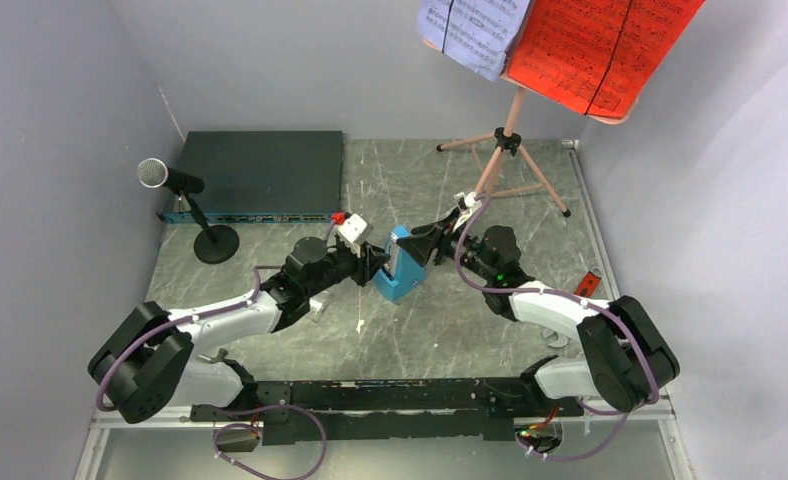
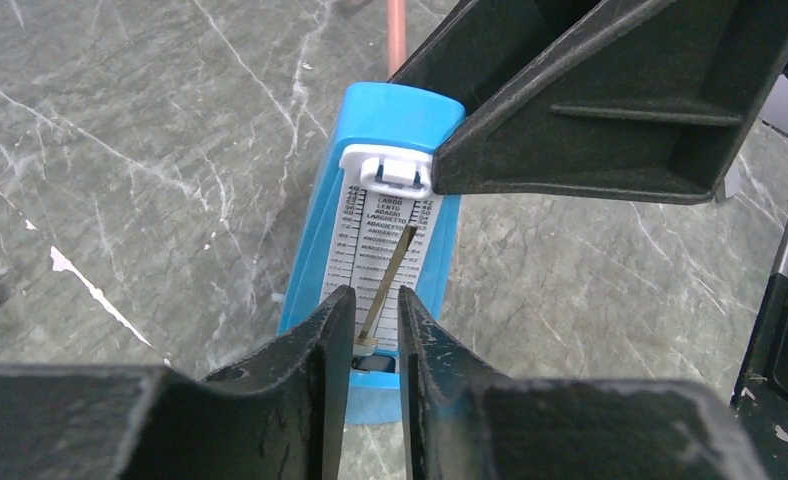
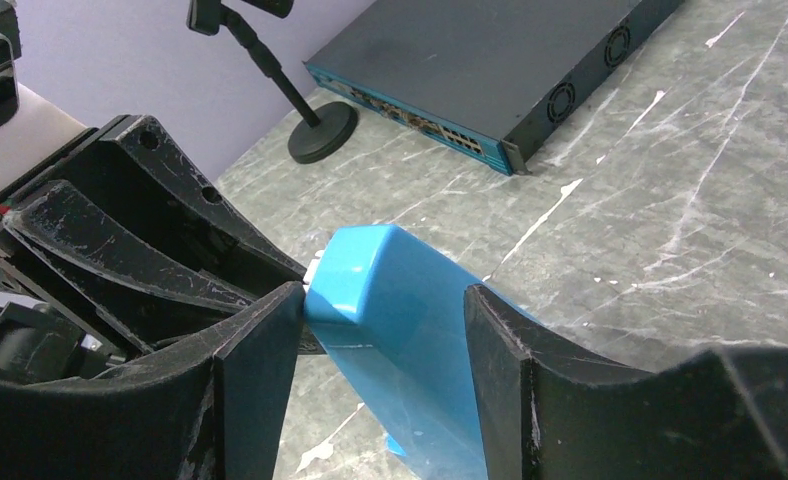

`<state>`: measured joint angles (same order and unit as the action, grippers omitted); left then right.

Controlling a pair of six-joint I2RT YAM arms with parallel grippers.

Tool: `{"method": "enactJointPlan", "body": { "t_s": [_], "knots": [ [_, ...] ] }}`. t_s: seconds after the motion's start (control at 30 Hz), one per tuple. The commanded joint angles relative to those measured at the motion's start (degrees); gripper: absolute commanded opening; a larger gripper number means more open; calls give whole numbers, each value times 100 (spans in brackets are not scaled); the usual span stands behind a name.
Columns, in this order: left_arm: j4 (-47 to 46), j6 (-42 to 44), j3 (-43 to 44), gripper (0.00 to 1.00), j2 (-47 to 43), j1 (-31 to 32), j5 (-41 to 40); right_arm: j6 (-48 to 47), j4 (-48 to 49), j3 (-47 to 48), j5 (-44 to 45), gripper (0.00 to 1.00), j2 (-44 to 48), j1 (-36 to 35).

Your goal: Pack up the instrument practice props

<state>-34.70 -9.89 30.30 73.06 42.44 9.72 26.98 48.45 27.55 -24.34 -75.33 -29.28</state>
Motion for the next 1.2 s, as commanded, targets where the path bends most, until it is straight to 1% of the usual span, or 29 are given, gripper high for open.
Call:
{"method": "enactJointPlan", "body": {
  "t_s": [0.0, 0.4, 0.53, 0.9, 0.97, 1.07, 1.17],
  "knots": [
    [-198, 65, 332, 26, 98, -26, 282, -253, 13, -125, 181, 62, -128, 27],
    [-149, 245, 446, 18, 104, -49, 279, -211, 329, -197, 76, 60, -358, 24],
    [-150, 267, 478, 15, 133, -60, 410, -209, 373, -214, 85, 59, -385, 25],
    [-149, 233, 623, 14, 317, -66, 501, -214, 626, -373, 54, 58, -251, 19],
    [-136, 241, 656, 14, 337, -70, 510, -256, 680, -417, 61, 59, -171, 27],
    [-125, 242, 695, 14, 360, -68, 529, -318, 799, -526, 133, 66, -47, 24],
    [-143, 233, 705, 14, 380, -72, 529, -399, 714, -601, 364, 71, 85, 33]
  ]
}}
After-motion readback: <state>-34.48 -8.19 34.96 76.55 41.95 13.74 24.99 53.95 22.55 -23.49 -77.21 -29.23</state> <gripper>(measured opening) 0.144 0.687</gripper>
